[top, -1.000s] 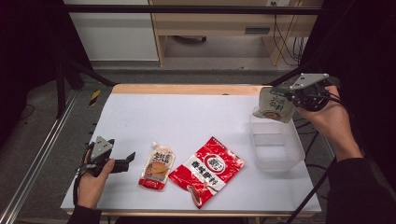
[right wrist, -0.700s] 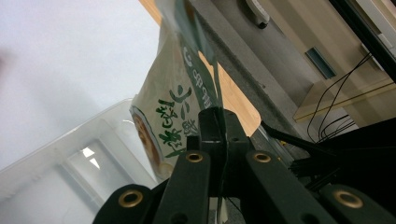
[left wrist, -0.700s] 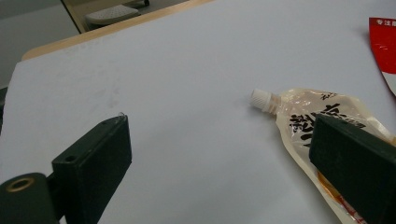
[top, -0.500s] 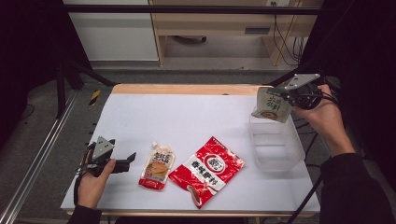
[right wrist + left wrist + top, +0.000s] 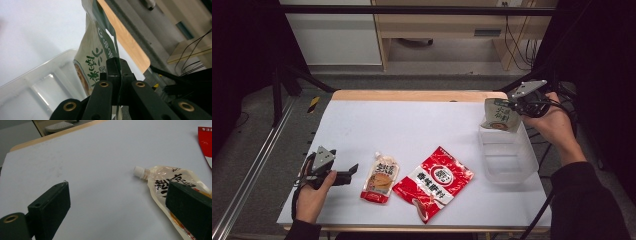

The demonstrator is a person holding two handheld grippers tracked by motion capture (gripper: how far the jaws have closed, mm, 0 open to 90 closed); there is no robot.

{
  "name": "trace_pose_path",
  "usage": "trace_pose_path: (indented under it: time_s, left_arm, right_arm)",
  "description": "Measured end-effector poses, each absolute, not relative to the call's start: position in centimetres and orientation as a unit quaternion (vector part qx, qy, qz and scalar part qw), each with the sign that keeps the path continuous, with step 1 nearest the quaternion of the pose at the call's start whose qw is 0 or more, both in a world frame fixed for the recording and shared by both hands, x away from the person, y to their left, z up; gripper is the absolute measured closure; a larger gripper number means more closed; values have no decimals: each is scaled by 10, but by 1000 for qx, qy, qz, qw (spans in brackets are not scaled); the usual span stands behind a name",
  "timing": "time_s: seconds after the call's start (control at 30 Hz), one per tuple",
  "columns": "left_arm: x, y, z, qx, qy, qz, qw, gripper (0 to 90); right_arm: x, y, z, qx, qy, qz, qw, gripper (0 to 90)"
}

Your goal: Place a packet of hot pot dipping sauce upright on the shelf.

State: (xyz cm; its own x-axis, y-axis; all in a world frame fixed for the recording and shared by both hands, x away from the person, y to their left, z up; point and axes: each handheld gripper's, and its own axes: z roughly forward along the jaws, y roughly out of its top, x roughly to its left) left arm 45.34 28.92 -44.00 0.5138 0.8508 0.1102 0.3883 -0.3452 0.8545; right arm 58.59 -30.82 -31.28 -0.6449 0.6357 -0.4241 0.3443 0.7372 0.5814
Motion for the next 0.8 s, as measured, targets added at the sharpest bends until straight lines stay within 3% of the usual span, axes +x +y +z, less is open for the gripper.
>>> trace_pose_path:
  time_s: [0.3,0.57,0.8]
  left_arm:
    - [454,287,-440,773,398,282,406,56]
    - [455,287,-440,776,395,280,405,56]
    - [455,286,-441,777,394,279,404,55]
  right_arm:
    - [594,-313,-335,298,880,235,285,900]
    - [603,-322,-341,328,868,236,288,900]
    - [606,-325,-344,344,863,237,285,842]
